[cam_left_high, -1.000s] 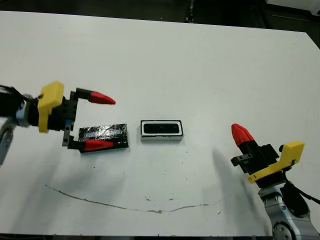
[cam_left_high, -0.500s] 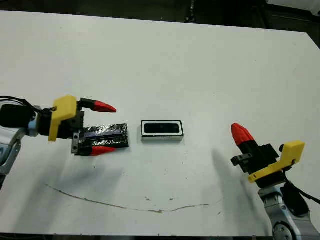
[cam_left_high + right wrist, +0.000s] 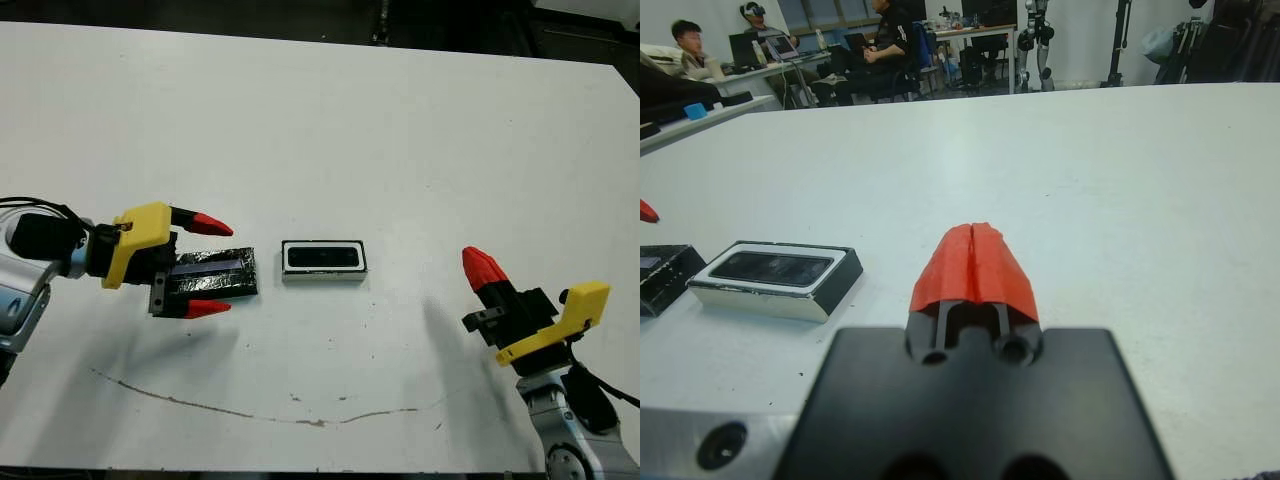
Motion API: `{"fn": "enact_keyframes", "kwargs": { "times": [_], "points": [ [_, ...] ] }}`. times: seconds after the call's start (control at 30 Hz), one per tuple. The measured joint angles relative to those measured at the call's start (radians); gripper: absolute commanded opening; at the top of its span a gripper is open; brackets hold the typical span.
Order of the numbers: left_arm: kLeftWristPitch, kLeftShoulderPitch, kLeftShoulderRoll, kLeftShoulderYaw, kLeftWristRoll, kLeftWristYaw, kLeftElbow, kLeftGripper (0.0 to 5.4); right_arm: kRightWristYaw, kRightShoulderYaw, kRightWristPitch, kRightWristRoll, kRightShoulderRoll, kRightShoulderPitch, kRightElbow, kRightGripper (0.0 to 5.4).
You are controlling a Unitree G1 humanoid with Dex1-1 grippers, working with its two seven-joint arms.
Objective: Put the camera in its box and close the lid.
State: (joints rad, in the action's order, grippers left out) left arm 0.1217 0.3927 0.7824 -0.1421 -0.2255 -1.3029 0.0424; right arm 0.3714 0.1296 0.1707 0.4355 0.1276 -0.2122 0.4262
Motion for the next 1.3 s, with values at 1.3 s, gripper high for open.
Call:
{"fn": "enact_keyframes", "kwargs": {
  "times": [1.3],
  "points": [
    [0.038, 0.058, 0.022, -0.016, 0.028, -0.145, 0.251, 5.32, 0.015, -0.007, -0.001, 0.004, 0.005, -0.006, -0.006, 0.01]
  ]
}}
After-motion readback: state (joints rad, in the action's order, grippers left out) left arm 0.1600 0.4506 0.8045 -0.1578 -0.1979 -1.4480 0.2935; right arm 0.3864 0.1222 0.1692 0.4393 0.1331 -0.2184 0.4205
